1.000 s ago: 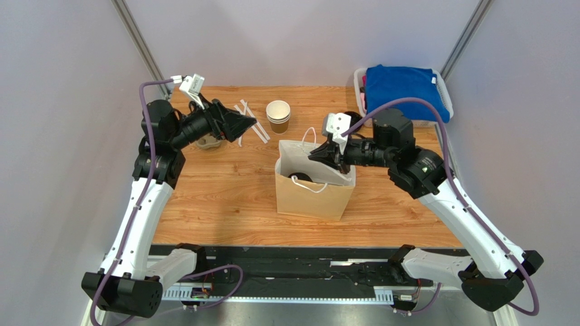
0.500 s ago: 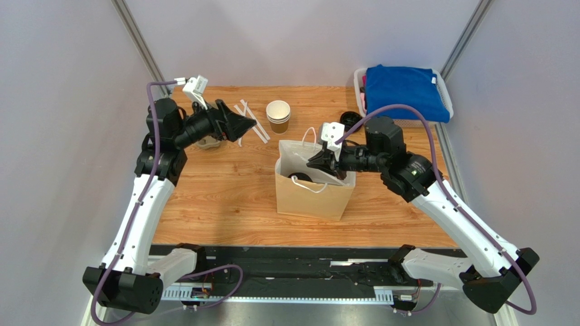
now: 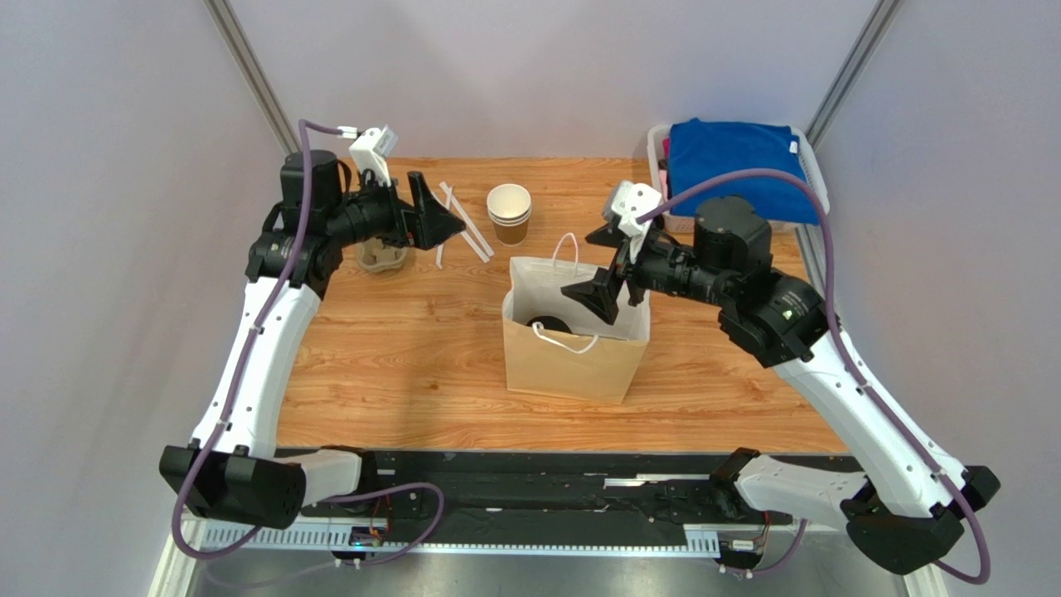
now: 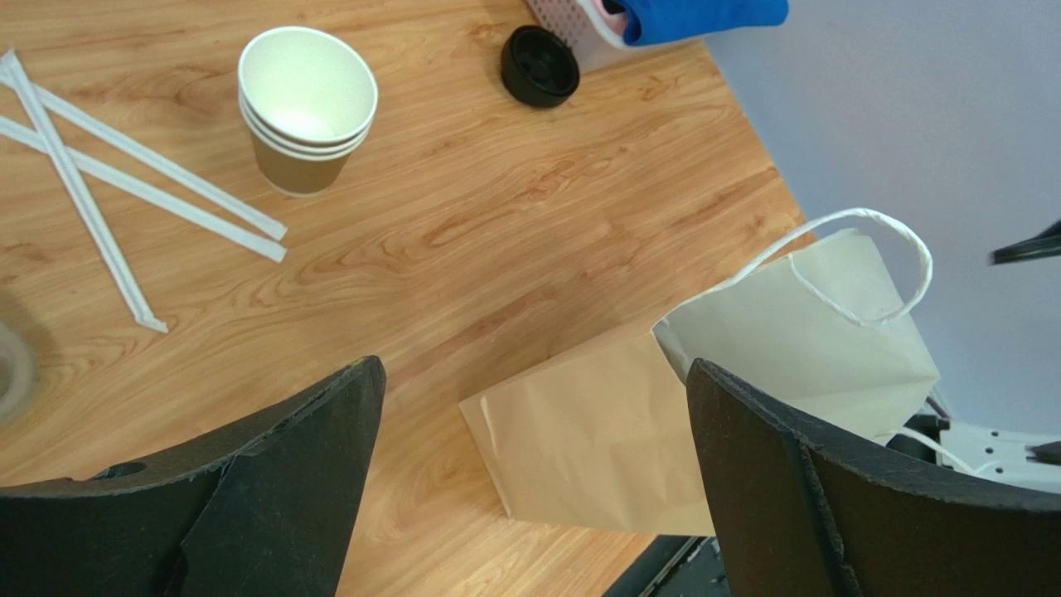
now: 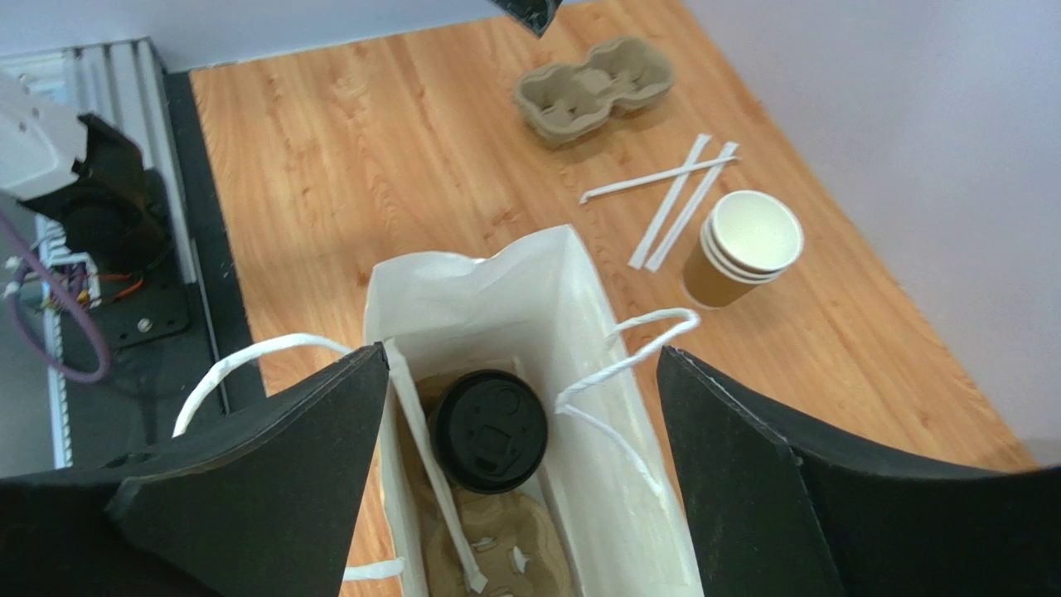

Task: Pack the takeout coffee

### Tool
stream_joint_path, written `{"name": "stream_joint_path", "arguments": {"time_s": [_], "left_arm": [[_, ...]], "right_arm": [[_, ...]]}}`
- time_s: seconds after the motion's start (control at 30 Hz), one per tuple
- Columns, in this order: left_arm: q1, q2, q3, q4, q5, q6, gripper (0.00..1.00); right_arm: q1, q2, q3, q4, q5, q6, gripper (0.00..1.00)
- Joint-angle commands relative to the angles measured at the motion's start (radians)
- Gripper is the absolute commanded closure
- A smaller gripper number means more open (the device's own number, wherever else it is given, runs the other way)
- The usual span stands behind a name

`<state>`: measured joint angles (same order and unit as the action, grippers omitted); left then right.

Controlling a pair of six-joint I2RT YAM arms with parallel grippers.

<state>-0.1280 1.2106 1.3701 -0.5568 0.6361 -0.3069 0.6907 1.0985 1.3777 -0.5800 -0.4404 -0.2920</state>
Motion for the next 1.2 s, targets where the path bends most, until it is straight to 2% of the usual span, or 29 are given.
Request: {"name": "stream_joint_path", "arguments": {"time_s": [0.0, 0.1, 0.17, 0.33, 0.4, 0.67, 0.87, 1.17], "left_arm": [[0.016, 0.073, 0.139, -0.174, -0.003, 0.091, 0.01], [0.022, 0.171, 0.274, -0.303, 0.115, 0.167, 0.01], [0.024, 0.214, 0.313, -0.333, 0.154, 0.198, 0.01], [0.022, 0.248, 0.337, -0.408, 0.11, 0.273, 0.01], [0.024, 0.219, 0.296, -0.411, 0.077, 0.298, 0.01], [0.022, 0.106, 0.13, -0.46, -0.236, 0.384, 0.01], [0.022, -0.034, -0.047, -0.422, -0.328, 0.407, 0.01], [0.001, -0.198, -0.242, -0.394, -0.441, 0.434, 0.01]], "right_arm": [[-0.036, -0.051, 0.073, 0.009, 0.141, 0.08, 0.14], [-0.126, -0.069, 0.07, -0.01, 0.161, 0.138, 0.13], [-0.207, -0.083, 0.052, -0.024, 0.164, 0.192, 0.13], [-0.379, -0.158, -0.026, -0.049, 0.178, 0.264, 0.13], [-0.433, -0.187, -0.071, -0.07, 0.183, 0.286, 0.13], [-0.551, -0.31, -0.249, -0.103, 0.206, 0.369, 0.12], [-0.606, -0.432, -0.38, -0.11, 0.229, 0.346, 0.05], [-0.634, -0.572, -0.496, -0.113, 0.238, 0.33, 0.02]]}}
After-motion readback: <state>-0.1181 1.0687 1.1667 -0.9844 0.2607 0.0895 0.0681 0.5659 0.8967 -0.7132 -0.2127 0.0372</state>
